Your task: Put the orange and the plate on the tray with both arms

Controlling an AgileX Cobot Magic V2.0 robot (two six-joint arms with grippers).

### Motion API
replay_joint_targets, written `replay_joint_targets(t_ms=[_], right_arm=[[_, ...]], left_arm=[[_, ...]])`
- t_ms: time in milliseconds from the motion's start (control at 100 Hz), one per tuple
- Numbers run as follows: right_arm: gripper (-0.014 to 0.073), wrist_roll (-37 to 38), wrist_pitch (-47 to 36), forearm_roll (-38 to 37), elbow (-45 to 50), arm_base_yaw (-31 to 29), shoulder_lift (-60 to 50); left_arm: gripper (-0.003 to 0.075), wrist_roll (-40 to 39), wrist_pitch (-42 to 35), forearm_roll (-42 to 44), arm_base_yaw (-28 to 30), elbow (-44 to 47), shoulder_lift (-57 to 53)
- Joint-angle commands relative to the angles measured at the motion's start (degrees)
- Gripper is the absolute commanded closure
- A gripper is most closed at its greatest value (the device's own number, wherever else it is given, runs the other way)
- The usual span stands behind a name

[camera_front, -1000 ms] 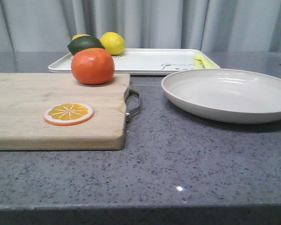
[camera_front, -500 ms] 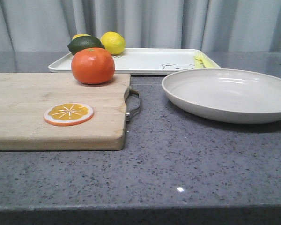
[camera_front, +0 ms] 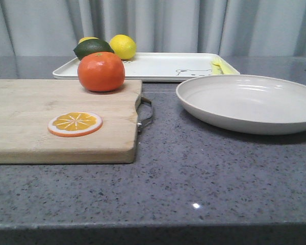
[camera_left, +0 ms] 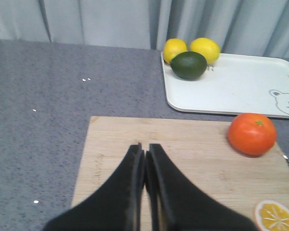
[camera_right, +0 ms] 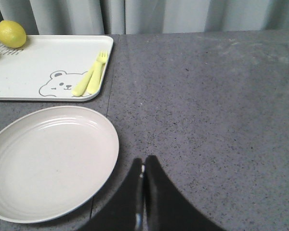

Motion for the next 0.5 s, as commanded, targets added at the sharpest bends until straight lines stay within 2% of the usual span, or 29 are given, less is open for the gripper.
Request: replay_joint_targets(t_ms=[0,130,490], right_arm=[[0.0695,-0.21,-3.61,0.0,-2.97,-0.03,2.44],[0.0695,-0.21,-3.51,0.0,-2.97,-0.03,3.35],[0.0676,-0.21,-3.15,0.0,-2.92,-0.03,3.41]], left_arm=[[0.0741,0.22,0.82,-4.66,0.08,-5.13,3.8],[0.0741,3.34,4.14,-5.48,0.08,-8.06,7.78],[0.0739,4.97,3.8,-5.7,0.08,-8.46,11.41]])
